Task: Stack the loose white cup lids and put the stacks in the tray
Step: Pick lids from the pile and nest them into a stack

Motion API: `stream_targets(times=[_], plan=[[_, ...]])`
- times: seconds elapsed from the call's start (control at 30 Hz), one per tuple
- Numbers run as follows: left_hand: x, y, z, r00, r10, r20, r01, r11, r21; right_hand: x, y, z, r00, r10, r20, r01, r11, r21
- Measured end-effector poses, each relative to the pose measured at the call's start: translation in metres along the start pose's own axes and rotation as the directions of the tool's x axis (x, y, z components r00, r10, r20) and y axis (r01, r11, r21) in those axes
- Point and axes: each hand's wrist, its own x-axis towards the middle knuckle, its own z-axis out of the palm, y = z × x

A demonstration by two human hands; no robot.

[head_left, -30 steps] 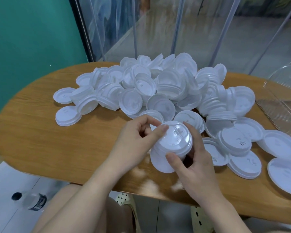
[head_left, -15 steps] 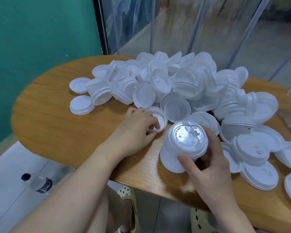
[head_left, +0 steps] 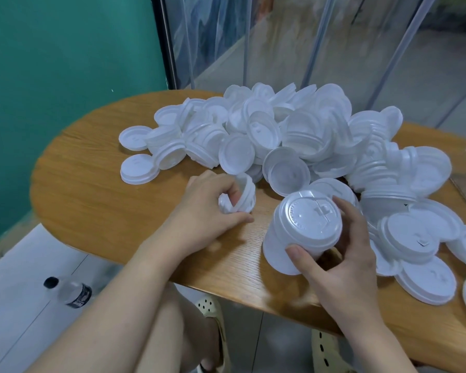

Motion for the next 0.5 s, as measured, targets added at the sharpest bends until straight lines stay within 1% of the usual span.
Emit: stream_targets(times=[0.07, 0.17, 0.27, 0.4, 0.5], plan=[[-0.0026, 0.0002, -0.0002, 0.999, -0.029, -0.018, 0.028, 0.999, -0.045, -0.0007, 0.0014, -0.0004, 1.0, -0.004, -0.017, 0.004, 1.0, -0.003], [-0.0044, 0.0029, -0.0024, 0.997, 0.004, -0.072, -0.011, 0.996, -0.088, -0.0012, 0.0004, 0.0005, 0.999, -0.004, -0.032, 0.004, 1.0, 0.002], [-0.0053, 0.003, -0.0055, 0.993, 0.059, -0.102, -0.066, 0.995, -0.072, -0.0012, 0.0008, 0.0011, 0.999, -0.03, -0.028, 0.029, 1.0, -0.01], [-0.0074, -0.0014, -0.0048, 0.991, 0.117, -0.069, -0.114, 0.993, 0.041, -0.0002, -0.0014, 0.0003, 1.0, -0.004, -0.007, 0.004, 1.0, -0.002], [-0.0099, 0.0035, -0.0029, 0.986, 0.141, -0.089, -0.143, 0.99, -0.015, 0.0004, -0.002, 0.001, 1.0, -0.001, 0.006, 0.001, 1.0, 0.007]])
